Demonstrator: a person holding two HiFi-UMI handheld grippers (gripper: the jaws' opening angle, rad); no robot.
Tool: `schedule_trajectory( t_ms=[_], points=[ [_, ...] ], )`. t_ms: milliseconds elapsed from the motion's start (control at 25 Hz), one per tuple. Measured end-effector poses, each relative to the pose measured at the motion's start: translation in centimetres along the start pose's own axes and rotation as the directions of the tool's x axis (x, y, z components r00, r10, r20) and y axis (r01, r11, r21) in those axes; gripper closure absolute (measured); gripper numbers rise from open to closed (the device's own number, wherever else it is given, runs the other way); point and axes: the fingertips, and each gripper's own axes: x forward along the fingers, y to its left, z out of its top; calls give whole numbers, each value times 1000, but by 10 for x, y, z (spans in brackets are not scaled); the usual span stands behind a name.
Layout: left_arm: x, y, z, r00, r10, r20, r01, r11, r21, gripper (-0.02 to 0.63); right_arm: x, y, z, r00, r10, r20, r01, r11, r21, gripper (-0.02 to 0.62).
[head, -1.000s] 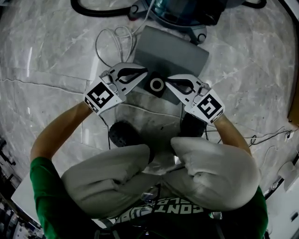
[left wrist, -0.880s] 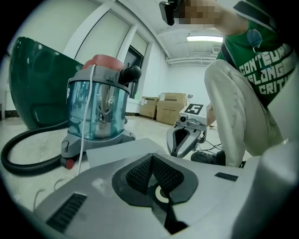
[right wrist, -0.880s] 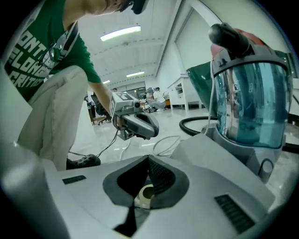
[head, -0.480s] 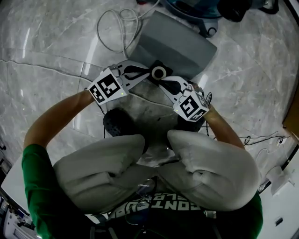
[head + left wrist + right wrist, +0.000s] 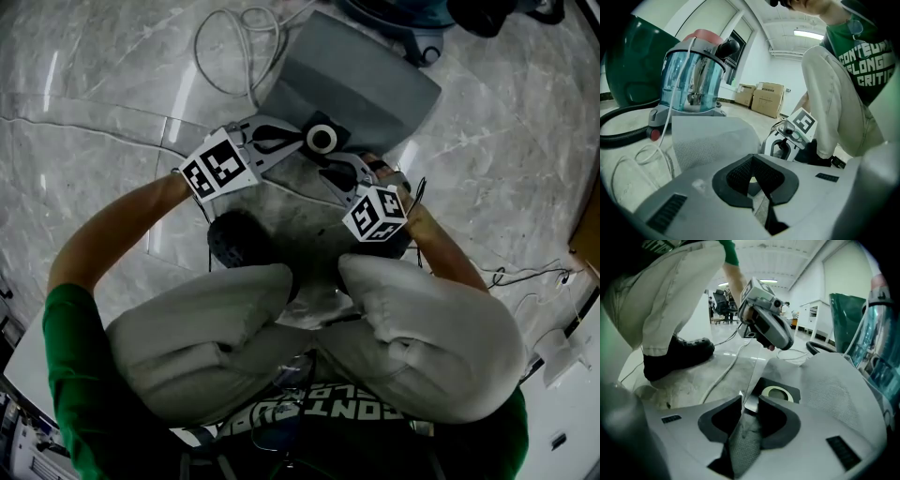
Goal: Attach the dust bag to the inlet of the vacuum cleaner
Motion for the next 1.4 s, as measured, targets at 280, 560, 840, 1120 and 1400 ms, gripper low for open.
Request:
schedule_trajectory(
  t_ms=[280,560,840,1120,1400],
  points=[
    [2,0,-7,1000,-5,-22,5,1000,5,602,5,-9,-6,992,-121,-45,117,989,-91,491],
    [3,12,0,999,27,-24,-27,999,37,603,-29,-48,14,967,-249,57,248,968,38,492],
    [10,39,25,997,74,-15,-72,990,118,601,-56,-95,17,930,-357,87,339,925,169,504],
    [26,57,24,993,77,-90,-62,986,155,601,-56,-118,6,924,-379,62,350,898,268,557],
    [31,59,24,991,77,-111,-58,984,171,601,-54,-122,1,931,-358,70,324,899,295,568]
  ],
)
